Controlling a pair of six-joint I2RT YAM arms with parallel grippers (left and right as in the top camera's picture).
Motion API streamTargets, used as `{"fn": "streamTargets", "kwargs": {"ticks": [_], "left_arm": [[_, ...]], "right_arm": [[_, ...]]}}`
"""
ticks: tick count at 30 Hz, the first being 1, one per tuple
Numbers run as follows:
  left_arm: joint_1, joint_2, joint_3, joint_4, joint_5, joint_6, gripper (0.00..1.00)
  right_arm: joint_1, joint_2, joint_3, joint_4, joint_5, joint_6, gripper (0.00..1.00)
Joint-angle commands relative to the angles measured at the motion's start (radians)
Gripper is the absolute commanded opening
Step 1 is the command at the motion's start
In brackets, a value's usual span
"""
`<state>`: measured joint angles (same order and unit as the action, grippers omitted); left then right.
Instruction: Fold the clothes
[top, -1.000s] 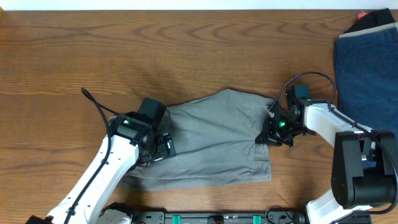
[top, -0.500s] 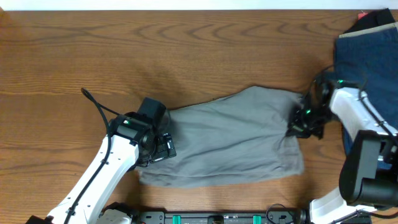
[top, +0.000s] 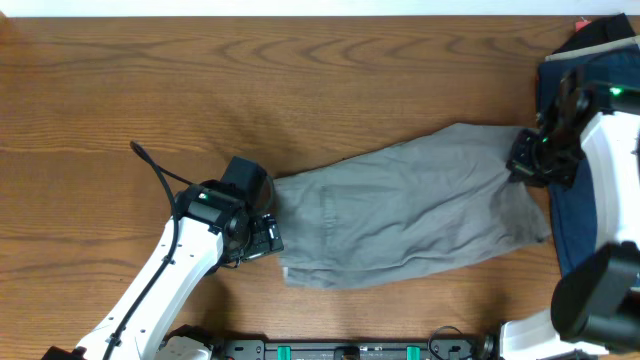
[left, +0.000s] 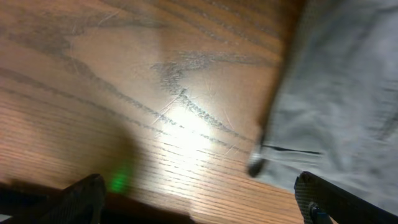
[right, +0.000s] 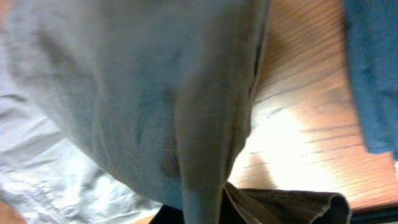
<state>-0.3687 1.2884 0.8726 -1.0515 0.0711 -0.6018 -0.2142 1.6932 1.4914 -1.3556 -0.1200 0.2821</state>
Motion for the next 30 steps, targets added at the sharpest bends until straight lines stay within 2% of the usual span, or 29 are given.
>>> {"fn": "streamTargets", "kwargs": {"ticks": [1, 13, 19, 22, 24, 25, 28, 30], "left_arm": [[-0.001, 0.0, -0.005, 0.007, -0.016, -0.003, 0.98], [-0.001, 0.008, -0.005, 0.016, -0.016, -0.021, 0.98], [-0.001, 0.008, -0.005, 0.013, -0.016, -0.021, 0.98], [-0.001, 0.008, -0.005, 0.013, -0.016, -0.021, 0.98], [-0.001, 0.008, -0.005, 0.013, -0.016, -0.021, 0.98], [-0.001, 0.008, -0.005, 0.013, -0.016, -0.021, 0.98], [-0.001, 0.008, -0.005, 0.013, -0.016, -0.021, 0.98], [-0.001, 0.008, -0.005, 0.013, -0.015, -0.021, 0.98]], "right_arm": [[0.014, -0.077, 0.055, -0.02, 0.041, 0.018, 0.01], [0.14, -0.138, 0.055, -0.021, 0.074, 0.017, 0.01], [0.142, -0.137, 0.0, -0.016, 0.259, 0.095, 0.01], [0.131, -0.137, -0.049, 0.009, 0.267, 0.123, 0.01], [0.117, -0.137, -0.083, 0.04, 0.267, 0.13, 0.05], [0.109, -0.137, -0.101, 0.059, 0.267, 0.133, 0.13], [0.087, -0.137, -0.159, 0.131, 0.266, 0.133, 0.49], [0.076, -0.136, -0.18, 0.146, 0.265, 0.135, 0.86]]}}
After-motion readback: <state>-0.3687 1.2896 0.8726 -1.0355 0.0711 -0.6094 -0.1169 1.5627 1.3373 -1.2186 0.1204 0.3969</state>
